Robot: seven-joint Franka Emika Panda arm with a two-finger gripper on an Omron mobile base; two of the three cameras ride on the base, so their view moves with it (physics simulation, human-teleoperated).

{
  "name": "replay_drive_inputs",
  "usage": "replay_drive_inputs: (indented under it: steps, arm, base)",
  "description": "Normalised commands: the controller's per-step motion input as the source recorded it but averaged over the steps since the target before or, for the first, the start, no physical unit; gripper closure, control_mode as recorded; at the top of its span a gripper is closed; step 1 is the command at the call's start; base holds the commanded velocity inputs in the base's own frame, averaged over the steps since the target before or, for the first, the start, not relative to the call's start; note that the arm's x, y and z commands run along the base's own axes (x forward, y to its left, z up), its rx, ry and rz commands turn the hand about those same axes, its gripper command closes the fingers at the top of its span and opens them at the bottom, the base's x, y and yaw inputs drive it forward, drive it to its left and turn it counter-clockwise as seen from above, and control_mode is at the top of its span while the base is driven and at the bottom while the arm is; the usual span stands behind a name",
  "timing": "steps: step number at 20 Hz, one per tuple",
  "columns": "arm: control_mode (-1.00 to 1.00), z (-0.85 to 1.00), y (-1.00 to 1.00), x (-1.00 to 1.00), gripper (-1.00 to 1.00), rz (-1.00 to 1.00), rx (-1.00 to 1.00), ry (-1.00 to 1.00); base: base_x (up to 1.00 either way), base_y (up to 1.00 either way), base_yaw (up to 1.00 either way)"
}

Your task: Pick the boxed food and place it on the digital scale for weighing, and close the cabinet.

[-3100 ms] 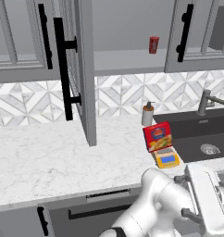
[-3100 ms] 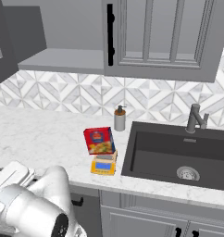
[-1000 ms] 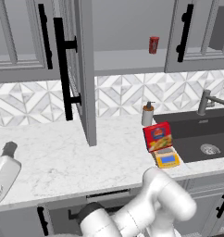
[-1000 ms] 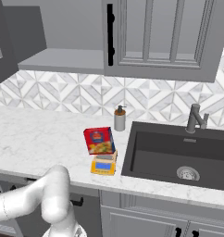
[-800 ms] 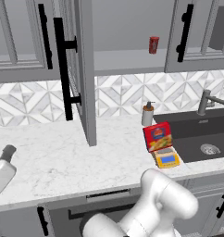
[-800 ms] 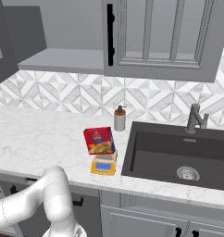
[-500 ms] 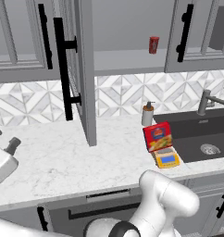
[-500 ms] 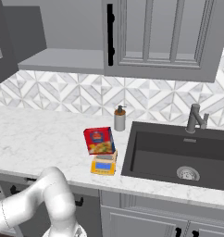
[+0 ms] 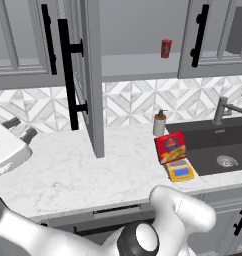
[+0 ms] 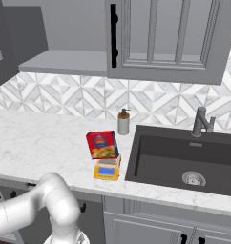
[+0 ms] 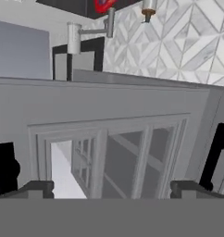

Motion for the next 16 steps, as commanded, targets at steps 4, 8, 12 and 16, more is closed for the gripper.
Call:
replay_drive_inputs:
  steps: [4, 8, 12, 16]
  arm:
    - [-1.0, 0.23, -0.67, 0.34, -1.0, 0.0, 0.04, -0.05]
    - [-1.0, 0.34, -0.56, 0.18, -1.0, 0.0, 0.0, -0.17]
    - [-1.0, 0.36, -0.54, 0.14, -1.0, 0.0, 0.0, -0.17]
    - [-1.0, 0.31, -0.57, 0.29, -1.0, 0.0, 0.0, -0.18]
  base:
    - [0.0, 0.0, 0.0]
    - [0.0, 0.0, 0.0]
    - [0.0, 0.0, 0.0]
    - [0.0, 0.0, 0.0]
